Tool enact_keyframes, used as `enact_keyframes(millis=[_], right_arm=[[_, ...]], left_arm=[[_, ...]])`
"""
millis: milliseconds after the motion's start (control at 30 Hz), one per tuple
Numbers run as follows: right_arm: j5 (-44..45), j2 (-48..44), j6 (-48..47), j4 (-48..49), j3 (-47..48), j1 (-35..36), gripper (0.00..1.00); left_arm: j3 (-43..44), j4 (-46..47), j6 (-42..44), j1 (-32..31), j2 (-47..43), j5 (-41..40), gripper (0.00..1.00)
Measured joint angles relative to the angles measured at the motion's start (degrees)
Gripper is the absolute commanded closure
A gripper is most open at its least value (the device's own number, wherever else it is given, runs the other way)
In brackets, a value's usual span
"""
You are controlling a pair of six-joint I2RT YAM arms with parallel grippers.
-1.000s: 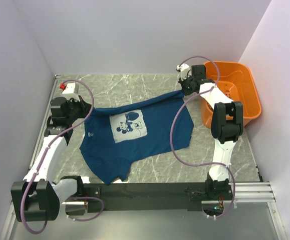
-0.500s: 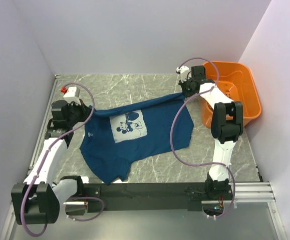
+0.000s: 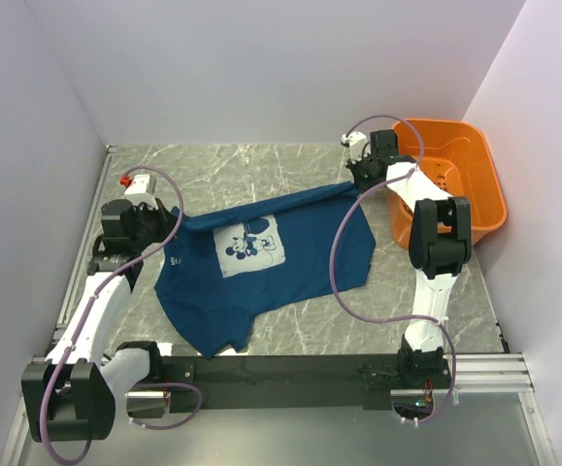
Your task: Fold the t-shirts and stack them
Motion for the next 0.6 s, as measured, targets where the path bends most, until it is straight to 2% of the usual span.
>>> enact_keyframes(millis=[300, 400, 500, 533, 600], right_arm=[[0.17, 0.0, -0.39, -0.92, -1.11, 0.0, 1.0], [0.2, 0.0, -0.61, -1.25, -1.64, 0.0, 0.97], [0.13, 0.0, -0.83, -1.44, -2.21, -0.07, 0.89], [0.07, -0.02, -0.96, -1.53, -2.45, -0.11, 0.78], [-0.09, -0.02, -1.29, -1.86, -2.75, -0.26, 0.64]], left_arm=[[-1.38, -0.39, -0.55, -0.24, -0.5, 0.02, 0.99], [-1.6, -0.35, -0.57, -0.35, -0.63, 0.09, 0.99], [-1.9, -0.33, -0.72, -0.37, -0.66, 0.22, 0.99], [-2.03, -0.37, -0.74, -0.37, -0.66, 0.26, 0.99], [-2.12, -0.52, -1.03, -0.37, -0.63, 0.44, 0.99]])
